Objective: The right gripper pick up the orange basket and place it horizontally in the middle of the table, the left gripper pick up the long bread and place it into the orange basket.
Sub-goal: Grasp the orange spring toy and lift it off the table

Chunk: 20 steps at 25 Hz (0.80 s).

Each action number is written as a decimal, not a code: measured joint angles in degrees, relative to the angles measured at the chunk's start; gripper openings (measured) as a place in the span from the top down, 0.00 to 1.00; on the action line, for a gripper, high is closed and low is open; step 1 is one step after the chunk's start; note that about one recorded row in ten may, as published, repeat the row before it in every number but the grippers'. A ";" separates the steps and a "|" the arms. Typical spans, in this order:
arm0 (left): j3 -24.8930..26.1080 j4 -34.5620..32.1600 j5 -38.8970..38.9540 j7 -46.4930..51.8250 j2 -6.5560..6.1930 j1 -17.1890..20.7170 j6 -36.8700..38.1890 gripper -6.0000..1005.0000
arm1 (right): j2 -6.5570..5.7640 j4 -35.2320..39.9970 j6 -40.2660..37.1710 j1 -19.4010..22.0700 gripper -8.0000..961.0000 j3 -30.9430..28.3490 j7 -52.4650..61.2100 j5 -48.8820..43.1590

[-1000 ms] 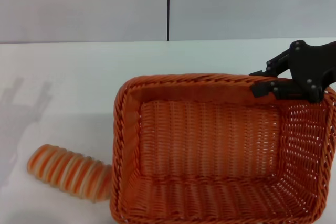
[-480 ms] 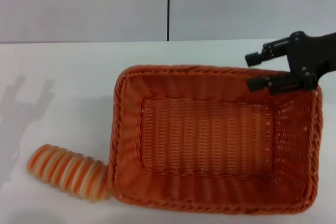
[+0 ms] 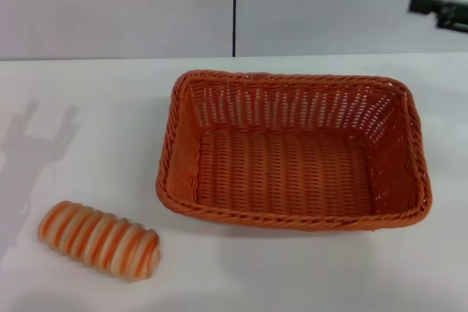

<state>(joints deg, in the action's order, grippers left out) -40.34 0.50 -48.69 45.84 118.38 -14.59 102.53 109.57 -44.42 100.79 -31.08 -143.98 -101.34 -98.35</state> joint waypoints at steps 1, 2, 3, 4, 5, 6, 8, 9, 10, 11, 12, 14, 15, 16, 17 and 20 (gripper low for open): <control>0.00 -0.07 -0.01 -0.02 0.00 -0.03 -0.01 0.18 | 0.45 0.53 -0.18 1.60 0.34 -0.80 -1.03 2.86; 0.00 -0.21 -0.01 -0.03 0.00 -0.03 -0.04 0.18 | 0.89 0.94 -0.25 2.87 0.34 -1.57 -1.82 4.49; -0.02 -0.38 -0.03 -0.02 -0.05 -0.03 -0.09 0.18 | 1.61 1.63 -0.31 4.47 0.34 -3.05 -2.90 6.85; -0.09 -0.62 -0.08 0.06 -0.13 -0.03 -0.22 0.18 | 2.78 3.08 -0.28 7.33 0.34 -5.91 -3.98 9.94; -0.35 -1.16 -0.14 0.46 -0.22 -0.02 -0.48 0.18 | 2.78 3.08 -0.28 7.33 0.34 -5.91 -3.98 9.94; -0.68 -1.80 -0.17 1.00 -0.29 0.00 -0.80 0.18 | 3.33 4.19 -0.18 8.89 0.34 -7.50 -4.28 11.51; -1.85 -4.16 -0.29 3.04 -0.41 0.28 -2.14 0.18 | 4.29 7.88 0.01 12.25 0.34 -10.94 -5.16 14.75; -2.52 -5.64 -0.32 4.28 -0.49 0.52 -3.06 0.18 | 5.00 12.32 -0.12 14.93 0.34 -13.98 -8.19 17.84; -3.21 -7.32 -0.48 5.55 -0.63 0.80 -4.18 0.18 | 5.00 12.32 -0.12 14.93 0.34 -13.98 -8.19 17.84; -3.74 -8.74 -0.87 6.62 -0.77 1.03 -5.13 0.18 | 5.35 14.84 -0.24 16.13 0.34 -15.43 -10.74 19.03; -4.02 -9.87 -1.33 7.60 -0.97 1.15 -5.94 0.18 | 5.61 16.62 -0.37 17.11 0.34 -16.67 -12.89 19.85; -4.33 -12.75 -3.34 9.81 -1.77 1.39 -7.56 0.18 | 6.42 19.98 -0.66 19.67 0.34 -20.07 -16.62 21.29; -4.33 -14.51 -5.29 11.22 -2.55 1.49 -8.32 0.18 | 6.42 19.98 -0.66 19.67 0.34 -20.07 -16.62 21.29; -4.33 -16.26 -7.61 13.03 -3.46 1.57 -9.05 0.18 | 6.88 20.98 -1.00 20.65 0.34 -20.69 -17.49 22.81; -4.30 -17.93 -9.82 14.93 -4.13 1.59 -9.78 0.18 | 7.26 21.80 -1.31 21.48 0.34 -20.89 -18.17 24.49; -4.03 -22.45 -17.21 21.95 -7.87 2.12 -11.31 0.18 | 8.17 23.76 -2.79 23.71 0.34 -20.89 -19.88 29.62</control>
<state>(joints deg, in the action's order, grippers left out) -44.37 -21.95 -65.90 67.78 110.51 -12.47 91.22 117.74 -20.65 98.01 -7.37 -164.88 -121.21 -68.73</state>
